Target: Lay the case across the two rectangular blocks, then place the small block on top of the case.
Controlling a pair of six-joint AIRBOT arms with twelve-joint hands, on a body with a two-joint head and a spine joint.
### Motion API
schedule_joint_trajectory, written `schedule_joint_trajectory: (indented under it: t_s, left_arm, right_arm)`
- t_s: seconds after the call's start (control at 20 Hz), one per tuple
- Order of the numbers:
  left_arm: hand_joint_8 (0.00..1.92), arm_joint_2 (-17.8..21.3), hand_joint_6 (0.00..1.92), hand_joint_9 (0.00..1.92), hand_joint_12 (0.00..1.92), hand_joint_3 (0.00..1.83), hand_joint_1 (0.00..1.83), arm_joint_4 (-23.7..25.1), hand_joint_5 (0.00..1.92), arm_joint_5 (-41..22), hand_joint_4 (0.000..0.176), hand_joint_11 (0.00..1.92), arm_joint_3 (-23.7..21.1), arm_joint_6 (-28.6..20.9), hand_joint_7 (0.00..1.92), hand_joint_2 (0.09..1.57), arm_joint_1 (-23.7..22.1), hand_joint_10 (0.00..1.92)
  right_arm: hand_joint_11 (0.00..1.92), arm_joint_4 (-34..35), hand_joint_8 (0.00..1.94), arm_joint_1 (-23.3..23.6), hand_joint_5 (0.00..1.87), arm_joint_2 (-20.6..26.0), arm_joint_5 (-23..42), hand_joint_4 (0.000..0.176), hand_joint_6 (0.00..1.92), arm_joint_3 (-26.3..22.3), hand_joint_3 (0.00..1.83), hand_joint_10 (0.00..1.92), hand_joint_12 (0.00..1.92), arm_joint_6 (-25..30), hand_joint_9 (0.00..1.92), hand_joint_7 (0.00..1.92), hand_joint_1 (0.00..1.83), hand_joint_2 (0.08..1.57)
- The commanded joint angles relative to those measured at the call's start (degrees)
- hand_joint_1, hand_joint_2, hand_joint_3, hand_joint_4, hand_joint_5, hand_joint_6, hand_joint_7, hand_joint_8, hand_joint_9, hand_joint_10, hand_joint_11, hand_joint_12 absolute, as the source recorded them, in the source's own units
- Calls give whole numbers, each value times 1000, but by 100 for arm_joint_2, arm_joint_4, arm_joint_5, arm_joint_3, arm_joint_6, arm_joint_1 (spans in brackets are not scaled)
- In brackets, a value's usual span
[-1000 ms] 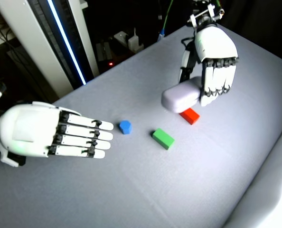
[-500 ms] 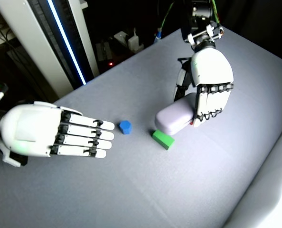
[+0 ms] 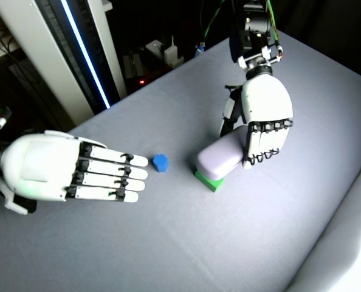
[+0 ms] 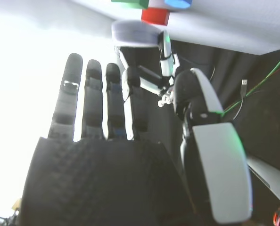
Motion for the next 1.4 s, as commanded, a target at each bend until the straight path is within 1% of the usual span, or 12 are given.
schedule_joint_trajectory:
  t_s: [0.0,0.05,0.1,0.15,0.2,0.25,0.3,0.35,0.5,0.9,1.1,1.35]
  left_arm:
    - [1032,-32,1010,1018,1117,3,1271,0,874,-665,0,900,24,6,1026,1122,-73,882]
    - [1176,-37,939,1001,1294,0,1261,0,878,-655,0,874,24,16,992,1138,-73,932]
    - [1172,-41,932,940,1279,0,1256,0,882,-647,0,797,23,24,997,1135,-73,894]
    - [566,-47,399,898,1092,0,1177,0,799,-637,0,688,23,33,906,1086,-73,565]
    - [237,-47,135,950,1024,0,1130,-1,809,-637,0,680,23,33,967,1067,-73,371]
    - [237,-48,135,950,1024,0,1130,-1,809,-637,0,680,24,33,967,1067,-73,371]
    - [94,-49,28,1003,1006,0,1118,-1,832,-636,0,698,24,33,1024,1050,-73,261]
    - [17,-51,14,1056,984,0,1128,-5,850,-629,0,700,25,33,1053,1029,-71,155]
    - [0,-55,0,1033,800,0,1089,-31,811,-631,0,682,25,35,1009,1015,-47,37]
    - [0,22,0,1023,893,0,1015,-46,746,-683,0,680,-46,47,963,959,-34,7]
    - [0,64,0,990,1254,0,964,-80,651,-706,0,581,-90,116,831,890,-33,4]
    - [0,125,0,885,1078,0,923,-85,601,-786,0,583,-167,120,734,875,-26,4]
  right_arm:
    - [0,164,0,52,306,20,648,0,0,18,2,1,713,31,241,260,641,1333]
    - [0,164,1,52,301,20,648,0,0,18,1,2,681,38,232,252,639,1333]
    - [20,164,3,52,306,20,648,0,2,18,0,6,685,40,244,257,657,1328]
    - [14,164,3,52,306,20,648,0,1,18,0,3,689,42,243,261,663,1329]
    - [7,164,1,52,300,20,648,0,0,17,1,1,687,42,234,250,621,1331]
    - [7,164,1,52,300,20,648,0,0,17,1,1,687,44,234,250,621,1331]
    - [13,164,4,52,308,20,648,0,3,17,1,4,691,46,241,258,646,1332]
    - [9,164,3,52,306,20,648,0,0,17,0,2,688,48,243,265,667,1331]
    - [0,164,1,52,299,19,648,0,1,16,0,1,727,51,239,250,679,1332]
    - [0,164,2,51,284,19,648,0,0,15,1,2,731,67,235,259,662,1339]
    - [0,164,2,51,283,18,648,0,1,13,2,1,664,67,210,246,646,1339]
    - [0,164,0,51,285,16,648,0,0,8,3,0,693,67,217,251,615,1342]
